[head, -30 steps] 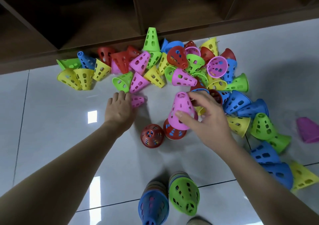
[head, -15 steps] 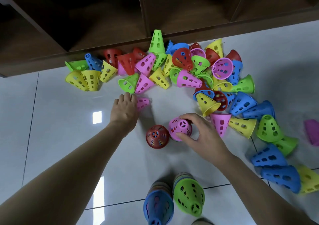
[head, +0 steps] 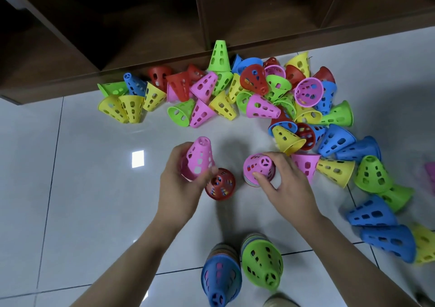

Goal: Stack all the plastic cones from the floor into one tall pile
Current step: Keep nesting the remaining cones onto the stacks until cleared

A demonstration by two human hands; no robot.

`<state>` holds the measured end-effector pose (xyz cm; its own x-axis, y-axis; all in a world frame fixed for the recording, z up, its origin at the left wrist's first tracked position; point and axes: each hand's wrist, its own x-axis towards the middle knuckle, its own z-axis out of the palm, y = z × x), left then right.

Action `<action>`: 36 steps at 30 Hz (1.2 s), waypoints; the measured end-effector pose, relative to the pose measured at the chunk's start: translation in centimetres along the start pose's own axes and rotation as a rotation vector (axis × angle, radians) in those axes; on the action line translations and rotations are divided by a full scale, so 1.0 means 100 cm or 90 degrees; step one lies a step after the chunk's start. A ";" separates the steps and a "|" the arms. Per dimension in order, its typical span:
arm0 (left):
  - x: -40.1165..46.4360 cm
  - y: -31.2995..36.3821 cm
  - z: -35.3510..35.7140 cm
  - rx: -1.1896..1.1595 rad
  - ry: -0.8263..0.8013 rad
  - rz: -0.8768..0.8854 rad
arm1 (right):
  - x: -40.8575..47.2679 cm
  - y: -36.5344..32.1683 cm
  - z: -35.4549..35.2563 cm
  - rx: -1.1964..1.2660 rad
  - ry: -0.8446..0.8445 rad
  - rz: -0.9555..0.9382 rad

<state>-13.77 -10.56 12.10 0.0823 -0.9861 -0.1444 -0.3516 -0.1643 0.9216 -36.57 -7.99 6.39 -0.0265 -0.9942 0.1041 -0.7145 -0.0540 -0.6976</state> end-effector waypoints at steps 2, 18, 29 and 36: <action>-0.012 0.009 0.005 -0.026 -0.003 0.013 | 0.000 0.001 0.000 0.005 0.010 0.006; -0.020 -0.042 0.020 0.210 -0.160 0.050 | 0.019 0.011 -0.033 -0.026 -0.139 -0.057; -0.004 -0.048 0.018 0.104 -0.268 -0.006 | 0.087 0.036 -0.014 -0.441 -0.163 0.070; -0.006 -0.045 0.021 0.080 -0.270 -0.047 | 0.097 0.026 -0.003 -0.489 -0.219 0.214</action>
<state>-14.25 -9.25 7.32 -0.2694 -0.8902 -0.3673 -0.4724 -0.2103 0.8559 -38.92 -17.75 5.77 -0.1954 -0.9259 -0.3232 -0.9799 0.1982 0.0248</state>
